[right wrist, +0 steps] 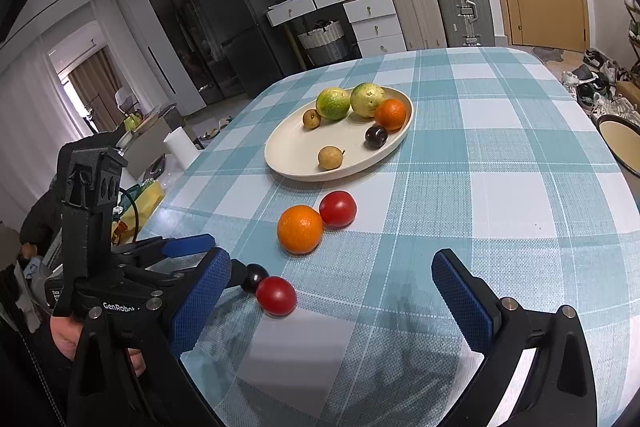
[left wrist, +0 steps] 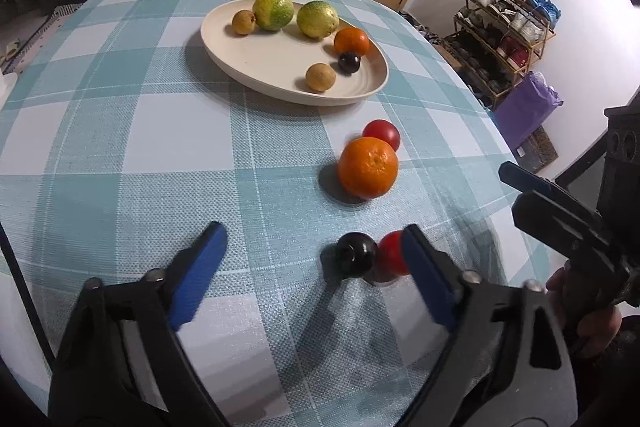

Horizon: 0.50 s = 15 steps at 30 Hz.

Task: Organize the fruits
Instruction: 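Close the left gripper around a dark plum while the right gripper grasps a red tomato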

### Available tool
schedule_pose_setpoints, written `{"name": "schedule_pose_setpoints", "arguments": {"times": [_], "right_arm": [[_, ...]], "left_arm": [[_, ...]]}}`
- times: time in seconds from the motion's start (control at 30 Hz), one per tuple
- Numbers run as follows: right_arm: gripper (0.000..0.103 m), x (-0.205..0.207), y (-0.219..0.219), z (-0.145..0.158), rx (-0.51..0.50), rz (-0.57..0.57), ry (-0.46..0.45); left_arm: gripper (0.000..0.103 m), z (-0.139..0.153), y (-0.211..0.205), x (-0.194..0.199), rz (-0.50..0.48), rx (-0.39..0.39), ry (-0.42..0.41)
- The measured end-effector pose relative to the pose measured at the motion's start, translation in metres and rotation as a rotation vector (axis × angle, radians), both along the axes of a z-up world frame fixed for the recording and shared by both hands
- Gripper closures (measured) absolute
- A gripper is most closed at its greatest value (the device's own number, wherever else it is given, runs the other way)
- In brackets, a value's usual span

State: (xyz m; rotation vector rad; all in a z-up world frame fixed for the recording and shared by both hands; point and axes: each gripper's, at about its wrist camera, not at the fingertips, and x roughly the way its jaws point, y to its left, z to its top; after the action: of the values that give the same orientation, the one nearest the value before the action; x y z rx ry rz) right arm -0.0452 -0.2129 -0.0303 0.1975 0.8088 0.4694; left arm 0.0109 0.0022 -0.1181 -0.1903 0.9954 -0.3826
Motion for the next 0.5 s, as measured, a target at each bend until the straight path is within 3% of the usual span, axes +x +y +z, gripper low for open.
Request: {"name": "schedule_pose_setpoints", "arguments": {"times": [0.27,0.5], "right_arm": [[0.000,0.002,0.001,-0.001,0.000,0.001,0.009],[0.000,0.005,0.002,-0.004,-0.002,0.006,0.016]], "left_arm": [[0.055,-0.005,-0.005,0.002,-0.056,-0.027,0.013],[0.067,-0.003,-0.017,-0.002,-0.118,-0.010,0.005]]}}
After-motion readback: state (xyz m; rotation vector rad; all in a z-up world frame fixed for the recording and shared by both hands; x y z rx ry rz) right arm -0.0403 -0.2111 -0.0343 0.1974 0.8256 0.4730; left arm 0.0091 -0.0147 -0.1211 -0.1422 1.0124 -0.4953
